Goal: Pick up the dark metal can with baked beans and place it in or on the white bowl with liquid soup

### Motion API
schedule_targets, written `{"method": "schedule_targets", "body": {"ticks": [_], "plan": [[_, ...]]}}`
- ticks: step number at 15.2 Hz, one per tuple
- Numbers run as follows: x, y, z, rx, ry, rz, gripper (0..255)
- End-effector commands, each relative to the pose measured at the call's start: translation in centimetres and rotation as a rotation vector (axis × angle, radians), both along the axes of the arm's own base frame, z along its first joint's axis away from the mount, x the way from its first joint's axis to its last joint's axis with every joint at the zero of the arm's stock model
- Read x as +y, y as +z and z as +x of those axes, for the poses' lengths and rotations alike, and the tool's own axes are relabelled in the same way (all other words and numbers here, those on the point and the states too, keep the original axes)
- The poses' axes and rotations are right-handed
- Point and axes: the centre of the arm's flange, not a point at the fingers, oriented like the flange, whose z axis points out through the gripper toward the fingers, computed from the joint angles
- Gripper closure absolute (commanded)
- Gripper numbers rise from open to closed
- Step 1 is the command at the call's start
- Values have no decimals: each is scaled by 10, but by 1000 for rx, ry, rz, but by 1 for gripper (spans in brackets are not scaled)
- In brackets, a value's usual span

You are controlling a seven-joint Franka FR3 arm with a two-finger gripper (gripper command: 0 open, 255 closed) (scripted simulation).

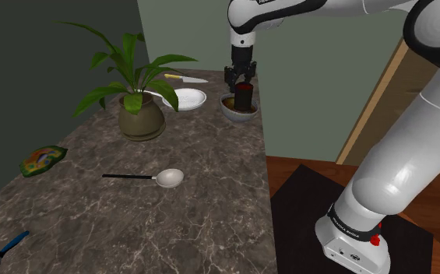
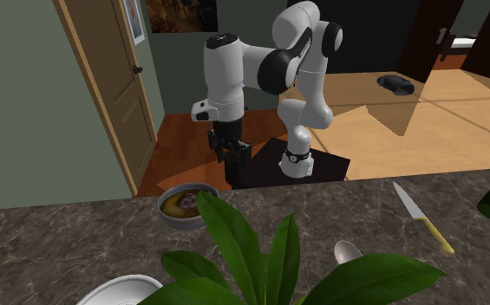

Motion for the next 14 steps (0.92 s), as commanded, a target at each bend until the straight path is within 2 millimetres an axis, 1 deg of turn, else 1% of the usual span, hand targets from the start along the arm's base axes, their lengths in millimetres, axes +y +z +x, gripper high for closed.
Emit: {"method": "schedule_targets", "body": {"ticks": [1,2,13,14], "plan": [[0,11,0,0,0,0,255],[0,13,0,0,0,0,255],[-98,28,106,0,0,0,255],[-111,30,119,0,0,0,255]]}}
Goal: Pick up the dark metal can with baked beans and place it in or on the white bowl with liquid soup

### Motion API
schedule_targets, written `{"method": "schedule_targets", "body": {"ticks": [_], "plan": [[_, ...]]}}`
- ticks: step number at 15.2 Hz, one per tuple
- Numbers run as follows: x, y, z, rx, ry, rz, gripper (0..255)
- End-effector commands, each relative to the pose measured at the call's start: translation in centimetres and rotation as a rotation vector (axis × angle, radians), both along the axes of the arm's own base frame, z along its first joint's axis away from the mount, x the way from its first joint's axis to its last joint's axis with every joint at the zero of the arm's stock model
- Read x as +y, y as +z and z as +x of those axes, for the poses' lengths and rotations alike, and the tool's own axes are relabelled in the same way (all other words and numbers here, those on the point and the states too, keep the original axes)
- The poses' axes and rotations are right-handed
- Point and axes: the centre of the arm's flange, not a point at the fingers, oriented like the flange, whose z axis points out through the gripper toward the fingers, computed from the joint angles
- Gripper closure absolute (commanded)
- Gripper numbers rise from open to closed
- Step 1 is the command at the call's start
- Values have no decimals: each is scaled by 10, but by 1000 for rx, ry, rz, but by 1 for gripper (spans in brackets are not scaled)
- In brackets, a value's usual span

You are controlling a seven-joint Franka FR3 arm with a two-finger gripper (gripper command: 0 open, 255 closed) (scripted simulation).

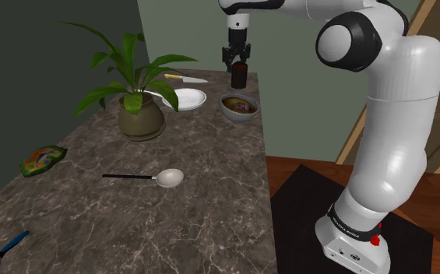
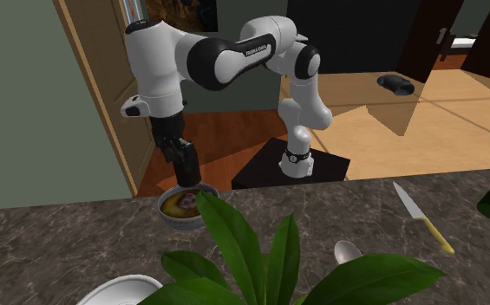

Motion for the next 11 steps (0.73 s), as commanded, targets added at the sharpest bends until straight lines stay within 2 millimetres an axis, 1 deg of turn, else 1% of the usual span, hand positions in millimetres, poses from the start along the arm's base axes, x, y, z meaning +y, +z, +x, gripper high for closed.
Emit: {"method": "schedule_targets", "body": {"ticks": [1,11], "plan": [[-10,-7,13,-1,2,0,255],[-10,-60,13,-1,2,0,255]]}}
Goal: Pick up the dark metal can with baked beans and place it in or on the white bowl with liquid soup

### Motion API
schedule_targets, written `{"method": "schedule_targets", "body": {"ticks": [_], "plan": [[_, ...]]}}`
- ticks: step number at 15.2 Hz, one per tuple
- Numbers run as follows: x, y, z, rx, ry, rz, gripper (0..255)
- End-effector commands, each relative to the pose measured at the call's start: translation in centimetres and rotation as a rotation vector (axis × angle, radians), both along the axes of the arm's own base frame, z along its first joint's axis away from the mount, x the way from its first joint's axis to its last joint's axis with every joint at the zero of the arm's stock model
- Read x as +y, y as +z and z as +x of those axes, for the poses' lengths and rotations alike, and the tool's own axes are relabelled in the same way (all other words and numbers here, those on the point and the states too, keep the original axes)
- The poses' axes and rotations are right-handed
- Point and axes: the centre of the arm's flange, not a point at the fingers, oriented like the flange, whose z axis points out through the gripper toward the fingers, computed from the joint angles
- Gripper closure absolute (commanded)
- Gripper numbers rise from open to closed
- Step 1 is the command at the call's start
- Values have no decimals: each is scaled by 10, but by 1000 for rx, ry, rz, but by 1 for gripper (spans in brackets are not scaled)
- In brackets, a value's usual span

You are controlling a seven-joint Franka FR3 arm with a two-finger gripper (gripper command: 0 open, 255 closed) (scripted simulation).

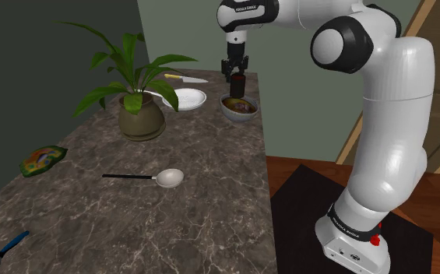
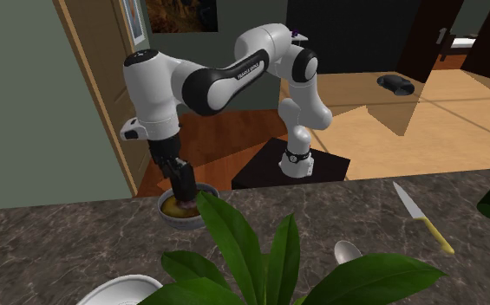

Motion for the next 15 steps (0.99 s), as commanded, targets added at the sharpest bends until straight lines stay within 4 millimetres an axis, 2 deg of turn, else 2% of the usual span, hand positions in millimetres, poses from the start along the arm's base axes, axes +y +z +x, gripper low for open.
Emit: {"method": "schedule_targets", "body": {"ticks": [1,6,13,14,15], "plan": [[1,-10,-1,-1,0,0,255],[1,-34,-1,-1,0,0,255],[1,-34,-1,-1,0,0,255],[1,-34,-1,-1,0,0,0],[1,-34,-1,-1,0,0,0]]}}
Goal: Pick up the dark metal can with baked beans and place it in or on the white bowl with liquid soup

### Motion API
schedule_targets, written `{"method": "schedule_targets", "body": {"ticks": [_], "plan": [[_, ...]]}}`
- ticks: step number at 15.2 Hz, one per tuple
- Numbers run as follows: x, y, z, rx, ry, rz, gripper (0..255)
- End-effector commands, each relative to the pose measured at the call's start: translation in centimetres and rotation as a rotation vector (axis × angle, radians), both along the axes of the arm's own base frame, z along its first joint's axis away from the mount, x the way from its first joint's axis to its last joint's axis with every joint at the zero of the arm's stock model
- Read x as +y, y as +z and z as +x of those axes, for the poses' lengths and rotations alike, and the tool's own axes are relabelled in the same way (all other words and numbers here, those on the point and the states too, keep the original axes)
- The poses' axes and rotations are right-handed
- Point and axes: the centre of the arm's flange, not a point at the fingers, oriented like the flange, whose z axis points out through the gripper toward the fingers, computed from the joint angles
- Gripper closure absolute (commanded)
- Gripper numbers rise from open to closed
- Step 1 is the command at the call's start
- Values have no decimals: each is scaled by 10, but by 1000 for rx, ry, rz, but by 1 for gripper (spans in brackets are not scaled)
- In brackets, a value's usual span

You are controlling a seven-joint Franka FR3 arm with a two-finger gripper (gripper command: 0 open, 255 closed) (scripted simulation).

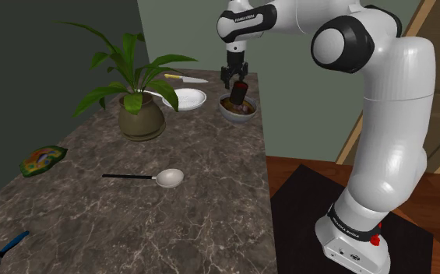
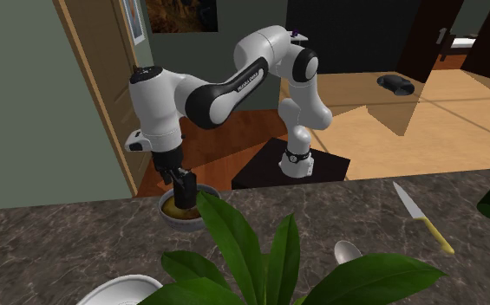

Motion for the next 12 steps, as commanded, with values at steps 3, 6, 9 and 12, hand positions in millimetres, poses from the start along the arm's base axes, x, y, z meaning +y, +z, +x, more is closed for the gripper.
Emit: {"method": "schedule_targets", "body": {"ticks": [3,6,9,12], "plan": [[0,0,0,1,0,0,0],[0,26,1,1,0,0,0],[0,50,2,1,0,0,0],[0,50,2,1,0,0,0]]}}
